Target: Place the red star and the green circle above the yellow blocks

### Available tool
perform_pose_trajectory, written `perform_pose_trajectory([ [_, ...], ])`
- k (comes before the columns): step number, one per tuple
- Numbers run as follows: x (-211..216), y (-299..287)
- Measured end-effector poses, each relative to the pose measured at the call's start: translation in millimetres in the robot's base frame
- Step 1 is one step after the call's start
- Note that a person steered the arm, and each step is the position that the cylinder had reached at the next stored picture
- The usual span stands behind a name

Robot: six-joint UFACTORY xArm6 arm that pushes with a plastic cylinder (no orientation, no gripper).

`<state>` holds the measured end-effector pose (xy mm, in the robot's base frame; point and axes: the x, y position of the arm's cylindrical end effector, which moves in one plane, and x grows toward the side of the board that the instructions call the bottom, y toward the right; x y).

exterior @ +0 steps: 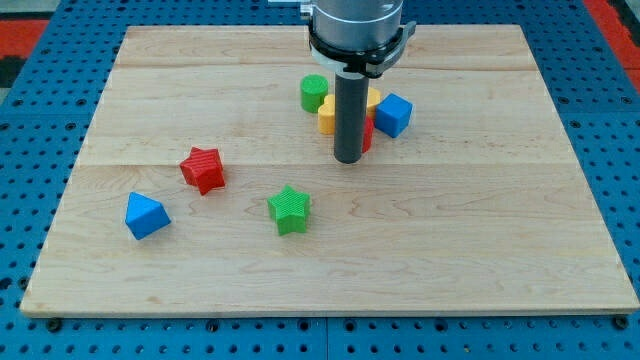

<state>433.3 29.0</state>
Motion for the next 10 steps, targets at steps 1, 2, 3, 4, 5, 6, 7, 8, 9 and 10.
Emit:
perform_pose_trajectory([
  [1, 82.2, 3.6],
  [2, 141.0, -45.7],
  [3, 99.2, -88.4],
  [4, 59.2, -84.1],
  [5, 56.3, -47.3],
  [6, 59.7, -32.3],
  [7, 17.2, -27.7],
  [8, 31.4, -37.6],
  [9, 40.3, -96.9],
  [10, 55.9, -146.9],
])
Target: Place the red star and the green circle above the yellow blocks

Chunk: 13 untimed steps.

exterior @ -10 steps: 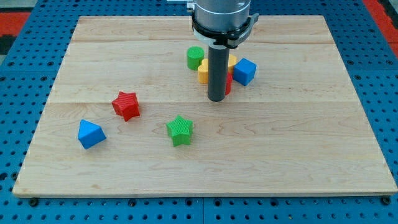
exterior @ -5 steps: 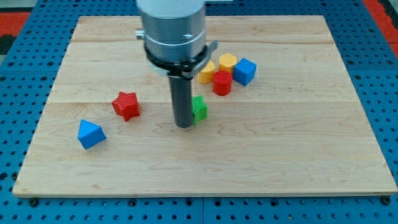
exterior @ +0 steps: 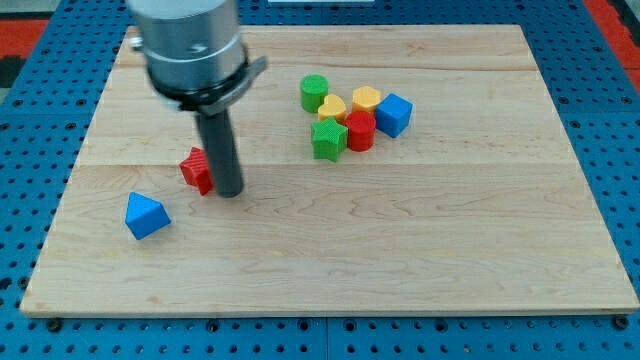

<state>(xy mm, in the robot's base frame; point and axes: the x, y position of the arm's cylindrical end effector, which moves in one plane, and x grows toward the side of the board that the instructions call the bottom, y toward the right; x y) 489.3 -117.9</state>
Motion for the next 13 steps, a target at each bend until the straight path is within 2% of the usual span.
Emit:
perform_pose_trajectory([
  [1, 17.6, -15.9],
  [2, -8.0, -26.8],
  [3, -49.3, -9.2],
  [4, -67.8, -13.3],
  [5, -110.5, -30.1],
  [6, -122.6, -33.3],
  [8, -96.3, -43.5],
  [10, -105.3, 79.1],
  [11, -128.2, 84.4],
  [12, -130.2, 38.1],
  [13, -160.5, 41.7],
])
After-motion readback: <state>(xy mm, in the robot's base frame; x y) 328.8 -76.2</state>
